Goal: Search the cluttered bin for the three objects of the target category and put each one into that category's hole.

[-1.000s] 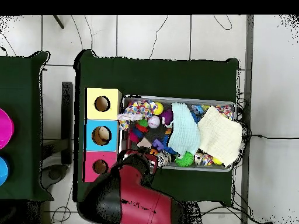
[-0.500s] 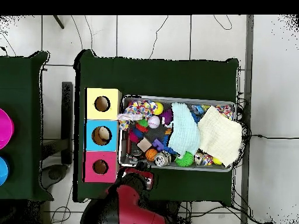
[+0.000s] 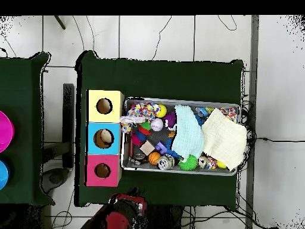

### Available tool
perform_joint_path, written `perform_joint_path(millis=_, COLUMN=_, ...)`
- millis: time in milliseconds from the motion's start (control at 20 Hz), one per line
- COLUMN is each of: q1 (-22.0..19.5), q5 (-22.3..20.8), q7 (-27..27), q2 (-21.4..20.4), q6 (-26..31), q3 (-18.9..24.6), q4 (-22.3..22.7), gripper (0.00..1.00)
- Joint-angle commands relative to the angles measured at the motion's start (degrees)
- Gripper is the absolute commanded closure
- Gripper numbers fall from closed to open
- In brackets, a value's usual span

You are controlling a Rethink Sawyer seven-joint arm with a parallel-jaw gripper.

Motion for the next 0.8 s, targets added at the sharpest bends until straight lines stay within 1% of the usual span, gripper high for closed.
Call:
perform_joint_path(millis=50, q1=-6.3, q5=1.6, q7=10.3, q2=8.0, q6=1.9, q3=5.3, q4=-3.3, gripper=1.00)
perform_joint_path(millis=150, q1=-8.7, q5=2.4, q7=10.6, q2=11.5, q6=-0.7, q3=7.2, q4=-6.7, gripper=1.00)
perform_joint_path(millis=200, q1=-9.9, q5=2.8, q7=10.4, q2=12.0, q6=-0.8, q3=8.0, q4=-8.0, gripper=1.00)
perform_joint_path(millis=350, q1=-13.8, q5=2.8, q7=8.1, q2=12.8, q6=2.8, q3=10.6, q4=-11.9, gripper=1.00)
perform_joint_path(millis=400, q1=-14.5, q5=3.0, q7=8.1, q2=13.5, q6=2.8, q3=11.0, q4=-13.1, gripper=1.00)
perform_joint_path(millis=550, q1=-17.1, q5=3.4, q7=8.5, q2=14.7, q6=2.4, q3=12.9, q4=-14.7, gripper=1.00)
perform_joint_path(millis=700, q1=-16.7, q5=3.8, q7=9.5, q2=16.8, q6=3.5, q3=11.5, q4=-17.6, gripper=1.00)
perform_joint_path(millis=800, q1=-17.7, q5=4.3, q7=9.5, q2=17.2, q6=5.1, q3=12.5, q4=-18.9, gripper=1.00)
